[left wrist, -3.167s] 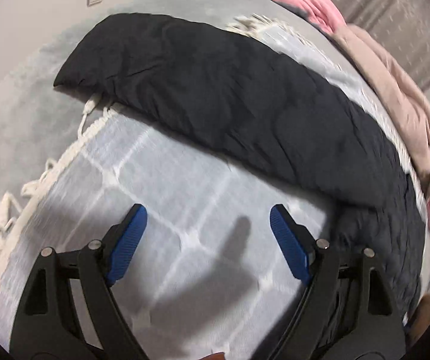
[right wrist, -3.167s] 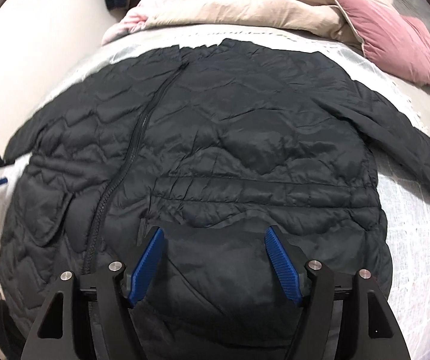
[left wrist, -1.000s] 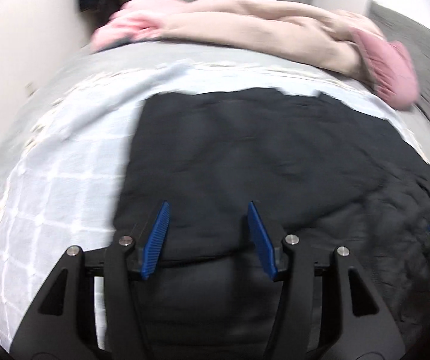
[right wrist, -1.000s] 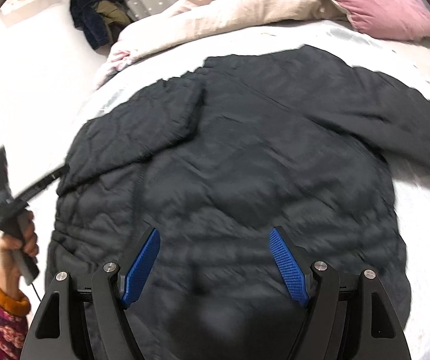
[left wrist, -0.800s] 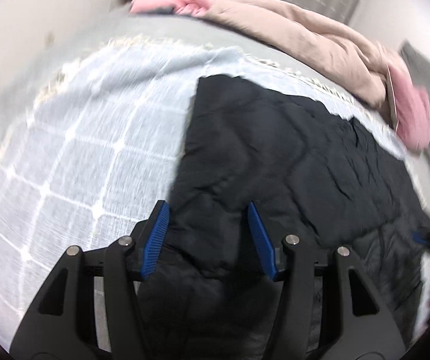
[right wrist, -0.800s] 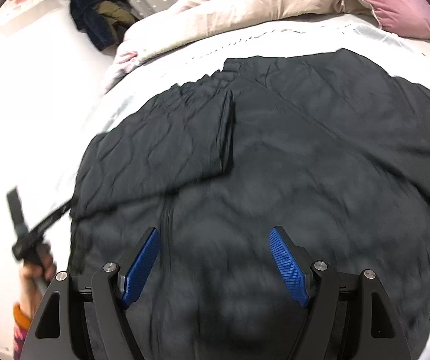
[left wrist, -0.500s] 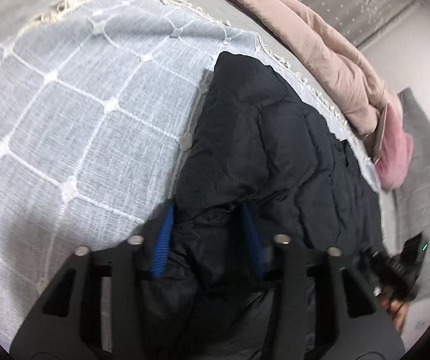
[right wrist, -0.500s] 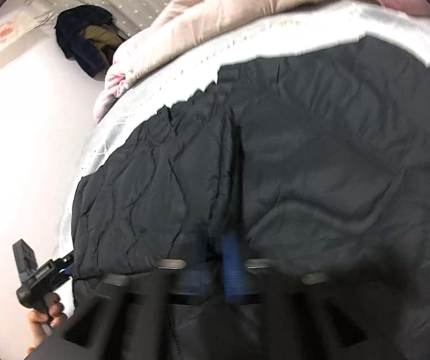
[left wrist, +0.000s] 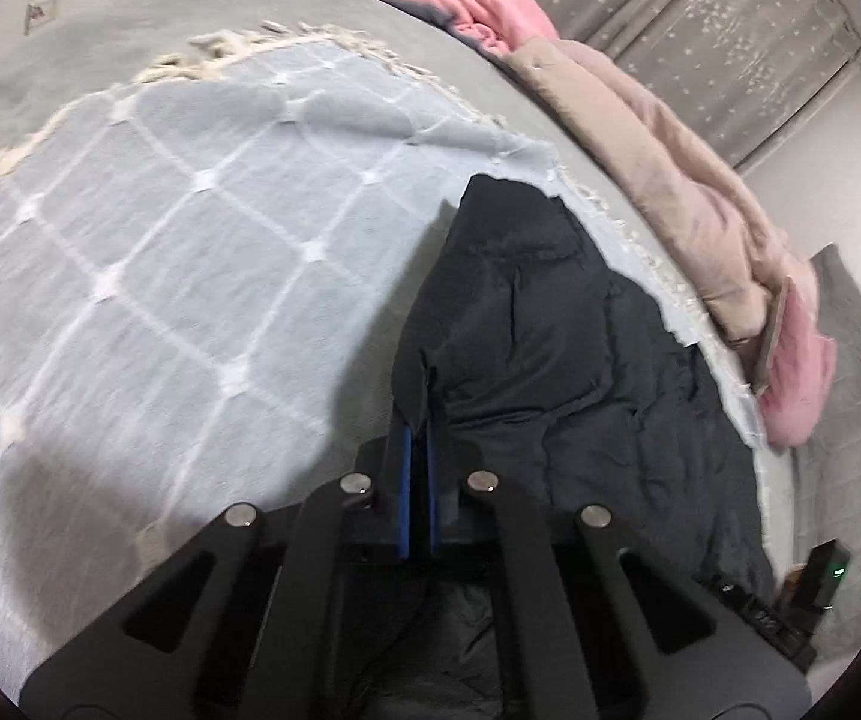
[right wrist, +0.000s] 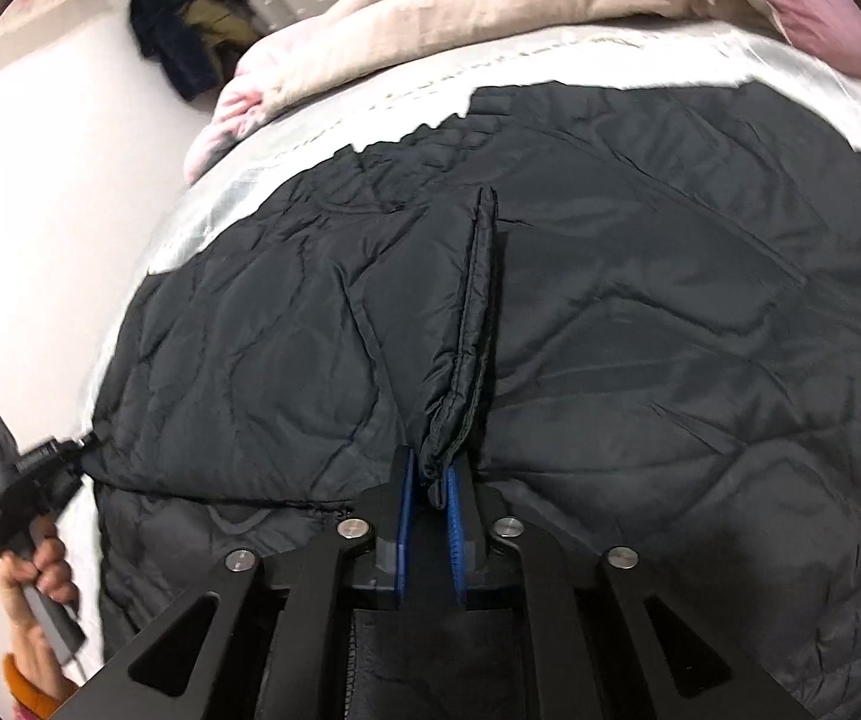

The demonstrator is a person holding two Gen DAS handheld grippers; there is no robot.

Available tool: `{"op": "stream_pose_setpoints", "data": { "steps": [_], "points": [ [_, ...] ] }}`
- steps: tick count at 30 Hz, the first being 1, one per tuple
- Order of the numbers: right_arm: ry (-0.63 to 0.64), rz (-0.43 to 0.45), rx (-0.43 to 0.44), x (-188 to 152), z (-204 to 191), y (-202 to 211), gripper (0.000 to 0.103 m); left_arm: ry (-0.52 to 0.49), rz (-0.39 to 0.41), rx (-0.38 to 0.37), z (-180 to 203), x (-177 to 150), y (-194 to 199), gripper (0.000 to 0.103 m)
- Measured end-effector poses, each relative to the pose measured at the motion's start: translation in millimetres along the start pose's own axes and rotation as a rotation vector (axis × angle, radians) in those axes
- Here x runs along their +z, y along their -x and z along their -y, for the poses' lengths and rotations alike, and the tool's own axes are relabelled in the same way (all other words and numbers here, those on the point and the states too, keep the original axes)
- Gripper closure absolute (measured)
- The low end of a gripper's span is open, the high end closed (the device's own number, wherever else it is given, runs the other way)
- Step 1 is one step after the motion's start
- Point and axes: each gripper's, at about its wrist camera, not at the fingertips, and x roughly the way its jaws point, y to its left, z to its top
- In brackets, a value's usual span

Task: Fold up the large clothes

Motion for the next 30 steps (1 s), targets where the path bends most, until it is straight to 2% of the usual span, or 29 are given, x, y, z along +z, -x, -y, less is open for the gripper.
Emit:
{"op": "stream_pose_setpoints", "data": {
  "steps": [1,4,5,6,7,8,9,10,11,14,17,20,24,27,30],
  "points": [
    [0.017,-0.002,-0.007,1,0,-2,0.087,-0.01,0.011,0.032,0,-5,2,0.098],
    [0.035,-0.016,0.002,-1,5,2,0.082,-0.039,0.016,0.058,8,-10,3,0.094],
    [0.025,-0.025,0.001,0,8,6,0.08,-0.05,0.009,0.073,10,-10,5,0.086],
    [0.013,-0.034,0.004,0,13,12,0.073,-0.06,-0.002,0.08,13,-10,7,0.079],
    [0.001,-0.036,0.009,1,19,20,0.059,-0.076,-0.014,0.071,18,-10,10,0.062],
    [-0.008,-0.022,0.005,1,26,32,0.051,-0.091,-0.006,0.063,21,-11,17,0.044],
    [-0.011,0.009,-0.004,0,35,45,0.039,-0.101,0.009,0.063,24,-13,23,0.038],
    [-0.012,0.041,-0.015,-1,43,57,0.033,-0.124,0.035,0.068,31,-15,33,0.028],
    [-0.021,0.075,-0.034,-2,58,71,0.032,-0.145,0.044,0.069,35,-18,40,0.024],
    [-0.106,0.099,-0.068,-3,111,99,0.029,-0.188,0.007,0.092,48,-22,52,0.019],
    [-0.234,0.117,-0.159,-6,174,124,0.029,-0.209,-0.042,0.095,60,-32,60,0.013],
    [-0.403,0.175,-0.251,-19,243,157,0.029,-0.212,-0.078,0.054,66,-45,61,0.007],
    [-0.683,0.232,-0.308,-53,324,187,0.029,-0.205,-0.142,0.058,72,-60,52,0.007],
    [-0.83,0.26,-0.309,-75,366,193,0.029,-0.197,-0.156,0.067,73,-70,48,0.007],
    [-0.858,0.336,-0.261,-76,387,199,0.029,-0.207,-0.166,0.087,76,-76,43,0.007]
  ]
}}
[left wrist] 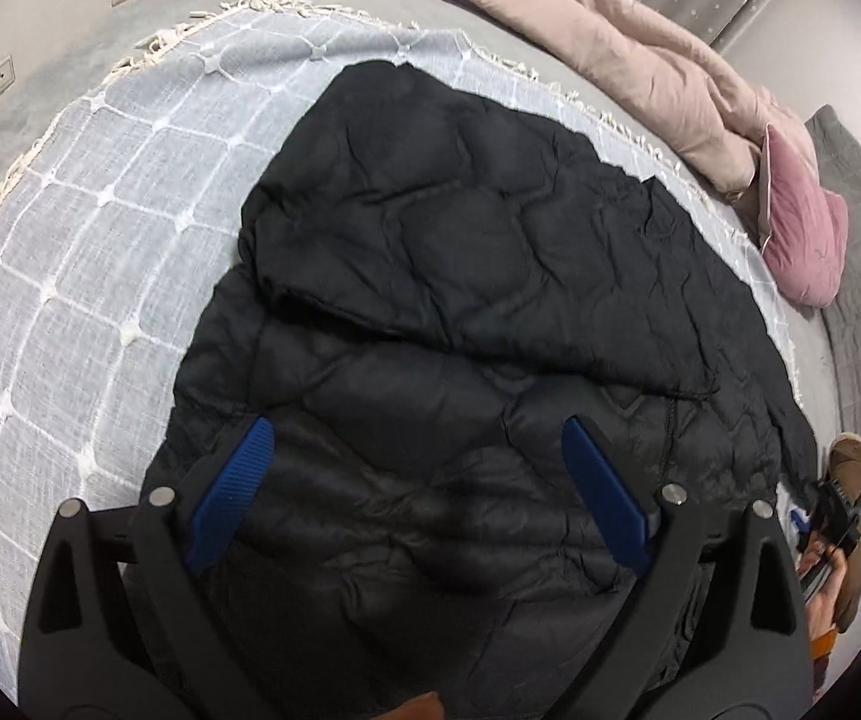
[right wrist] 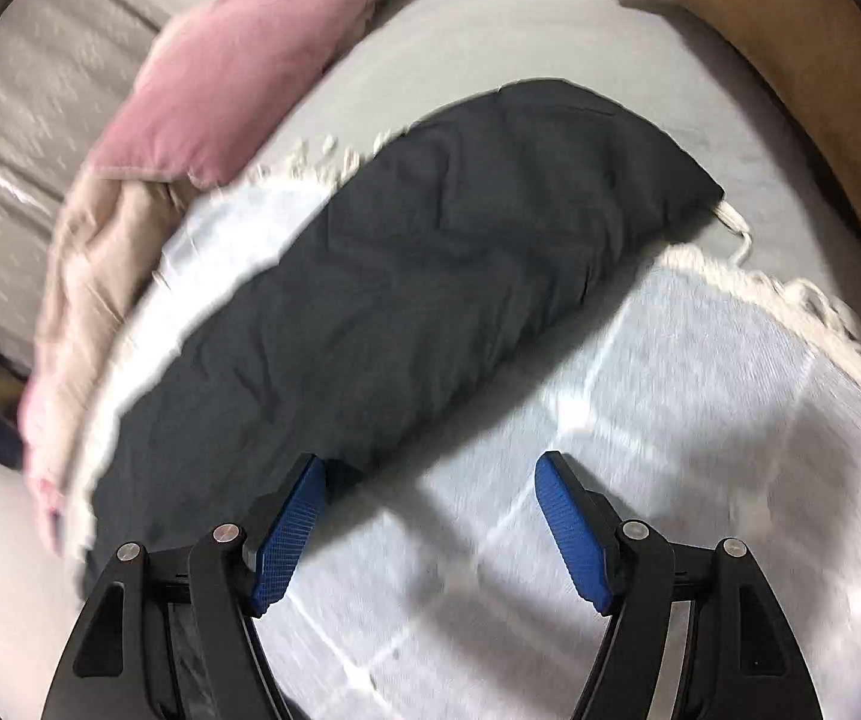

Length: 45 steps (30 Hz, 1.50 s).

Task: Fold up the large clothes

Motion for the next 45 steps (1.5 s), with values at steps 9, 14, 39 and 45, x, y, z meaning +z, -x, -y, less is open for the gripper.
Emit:
{"op": "stream_pose_setpoints", "data": {
  "steps": [9,14,39,45],
  "points": [
    [-0.217,0.084,0.081,36,20,-4,0.095,-0.033,0.062,0.068,1,-6,-4,0.006],
    [-0.036,0.221,0.089,35,-36,39,0.097,0.015,0.058,0.008,-9,-5,-2,0.007],
    [1.138,-0.179,0.188,-309,-382,-33,0.086,0.001,0.108,-0.061,-6,-9,8,0.007],
    [0.994,-0.398,0.227,-307,-350,-69,0.068,-0.079,0.129,-0.08,14,-11,12,0.007]
  ]
}}
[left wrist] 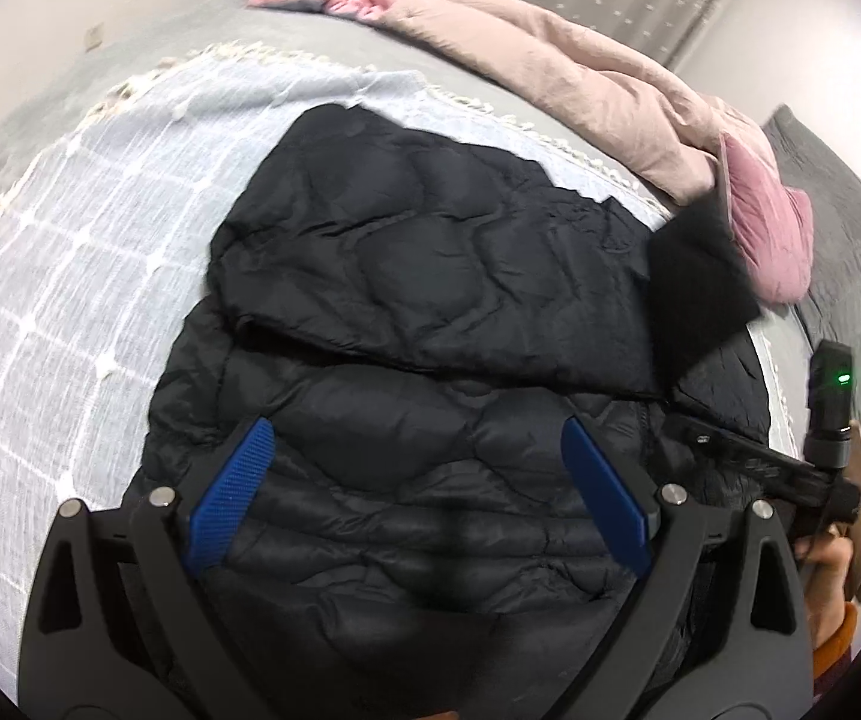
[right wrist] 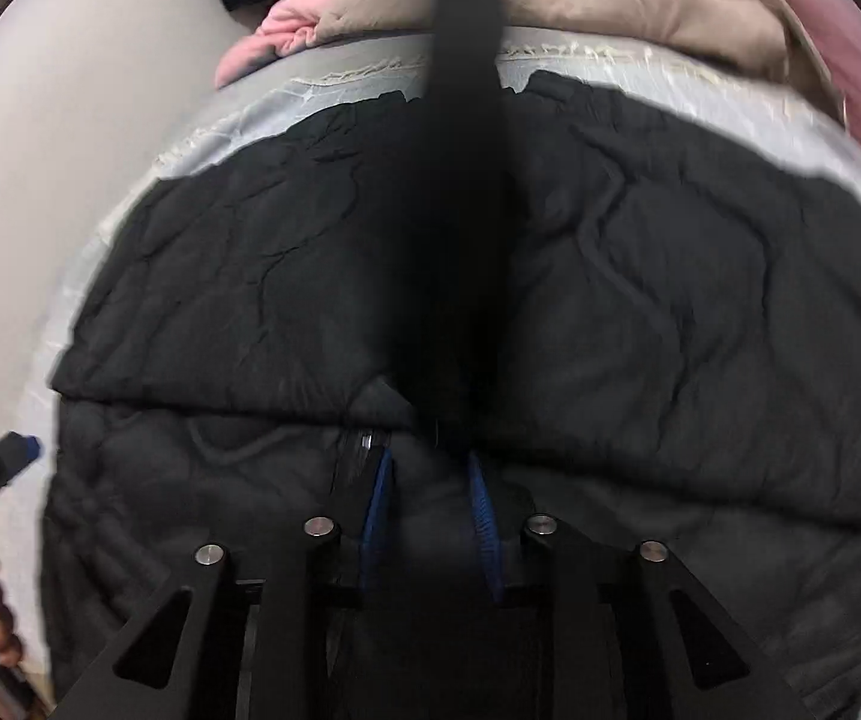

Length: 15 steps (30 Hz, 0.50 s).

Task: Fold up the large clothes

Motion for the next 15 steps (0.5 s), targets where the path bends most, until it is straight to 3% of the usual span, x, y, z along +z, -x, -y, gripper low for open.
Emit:
{"op": "stream_pose_setpoints", "data": {
  "steps": [2,4,9,11,15],
  "points": [
    [-0.069,0.06,0.065,-9,17,25,0.05,-0.044,-0.002,-0.02,15,1,-1,0.007],
    [-0.134,0.122,0.104,-19,35,49,0.042,-0.103,-0.004,-0.037,35,3,-4,0.007],
    [-0.279,0.224,0.104,-54,91,88,0.039,-0.244,-0.027,-0.086,90,15,-27,0.007],
    [-0.319,0.256,0.116,-75,106,100,0.039,-0.237,-0.04,-0.117,103,28,-42,0.008],
    [-0.424,0.276,0.186,-79,132,105,0.039,-0.186,-0.073,-0.111,118,51,-77,0.013]
  ]
}}
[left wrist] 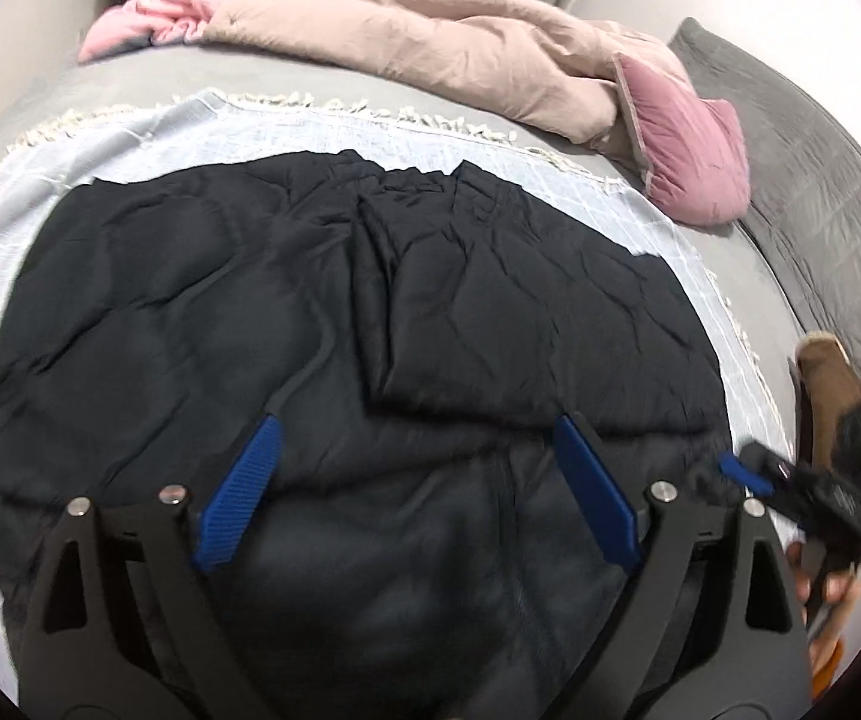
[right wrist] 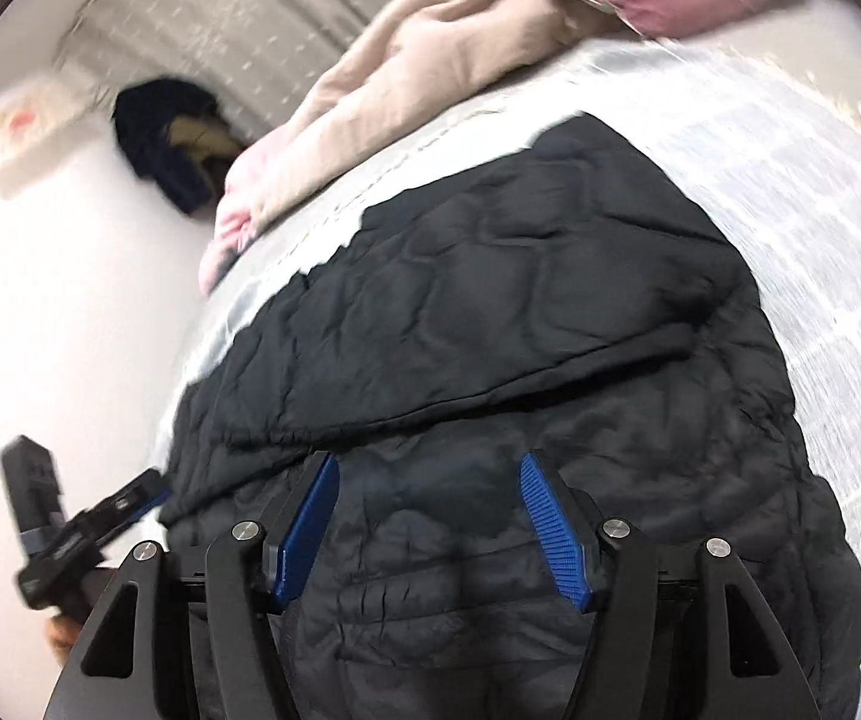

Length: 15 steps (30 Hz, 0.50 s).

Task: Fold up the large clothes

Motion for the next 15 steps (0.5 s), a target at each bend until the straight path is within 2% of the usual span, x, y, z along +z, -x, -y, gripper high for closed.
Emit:
{"op": "stream_pose_setpoints", "data": {
  "steps": [1,3,5,6,7,8,11,15],
  "points": [
    [-0.005,0.011,0.008,3,2,3,0.039,0.031,-0.018,0.004,-2,5,-11,0.015],
    [0.004,0.027,-0.002,5,3,5,0.039,0.09,-0.04,0.008,-8,9,-26,0.028],
    [0.003,0.025,-0.011,7,4,4,0.039,0.15,-0.057,0.034,-16,13,-44,0.058],
    [-0.001,0.024,-0.014,8,8,8,0.039,0.153,-0.057,0.038,-14,13,-48,0.066],
    [-0.003,0.024,-0.017,8,9,8,0.039,0.142,-0.059,0.029,-10,14,-51,0.084],
    [0.001,0.024,-0.022,9,8,7,0.039,0.127,-0.054,0.03,-4,14,-49,0.093],
    [0.02,0.035,-0.047,9,6,8,0.039,0.077,-0.002,0.069,11,8,-29,0.096],
    [0.047,0.036,-0.103,7,5,8,0.039,0.137,-0.051,0.123,7,-11,-14,0.096]
  ]
}}
